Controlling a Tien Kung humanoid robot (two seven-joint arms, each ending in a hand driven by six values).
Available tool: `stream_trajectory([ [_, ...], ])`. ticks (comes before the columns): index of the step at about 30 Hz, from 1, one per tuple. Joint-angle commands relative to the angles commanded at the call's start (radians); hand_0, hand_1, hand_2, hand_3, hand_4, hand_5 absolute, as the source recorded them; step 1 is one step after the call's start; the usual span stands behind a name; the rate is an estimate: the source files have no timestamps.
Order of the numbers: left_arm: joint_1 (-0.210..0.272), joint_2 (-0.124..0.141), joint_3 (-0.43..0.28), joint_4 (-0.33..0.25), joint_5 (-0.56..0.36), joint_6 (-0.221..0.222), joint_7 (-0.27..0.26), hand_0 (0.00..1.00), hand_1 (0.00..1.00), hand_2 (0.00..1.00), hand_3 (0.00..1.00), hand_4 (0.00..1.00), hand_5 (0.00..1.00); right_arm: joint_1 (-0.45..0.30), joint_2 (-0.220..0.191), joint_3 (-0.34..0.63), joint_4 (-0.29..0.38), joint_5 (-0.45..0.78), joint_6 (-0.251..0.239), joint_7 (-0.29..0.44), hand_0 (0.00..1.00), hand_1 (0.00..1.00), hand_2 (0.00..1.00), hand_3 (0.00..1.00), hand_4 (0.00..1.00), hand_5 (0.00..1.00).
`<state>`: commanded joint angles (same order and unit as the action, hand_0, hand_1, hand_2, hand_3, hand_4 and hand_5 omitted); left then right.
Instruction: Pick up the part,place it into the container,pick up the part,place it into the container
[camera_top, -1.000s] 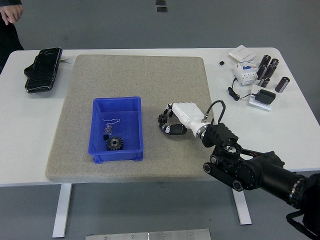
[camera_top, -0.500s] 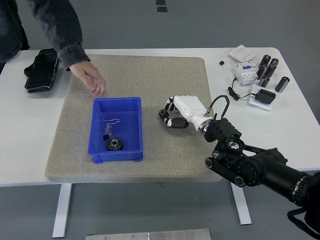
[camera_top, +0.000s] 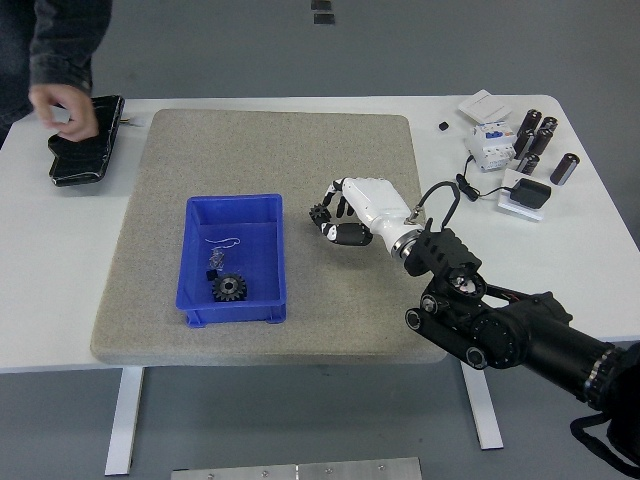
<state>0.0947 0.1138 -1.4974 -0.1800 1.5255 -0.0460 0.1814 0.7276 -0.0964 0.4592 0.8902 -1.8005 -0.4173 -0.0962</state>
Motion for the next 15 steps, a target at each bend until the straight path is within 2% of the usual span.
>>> stream_trajectory([
  [6,0.002,-0.001,-0.002,0.0,0.002,0.0,0.003,0.663,0.619,0.586,0.585,0.672,0.582,-0.003,0.005,0.013,0.122,-0.037,-0.007,-0.029,0.366,0.415,0.372,0.543,0.637,0.349],
  [11,0.002,-0.001,-0.002,0.0,0.002,0.0,0.004,0.663,0.619,0.587,0.585,0.679,0.586,-0.007,0.021,-0.019,0.226,-0.055,-0.004,-0.049,0.383,0.426,0.385,0.565,0.642,0.351],
  [15,0.002,-0.001,-0.001,0.0,0.001,0.0,0.004,0.663,0.619,0.587,0.585,0.679,0.586,-0.008,0.043,-0.062,0.261,-0.051,0.016,-0.055,0.383,0.426,0.385,0.565,0.642,0.351],
])
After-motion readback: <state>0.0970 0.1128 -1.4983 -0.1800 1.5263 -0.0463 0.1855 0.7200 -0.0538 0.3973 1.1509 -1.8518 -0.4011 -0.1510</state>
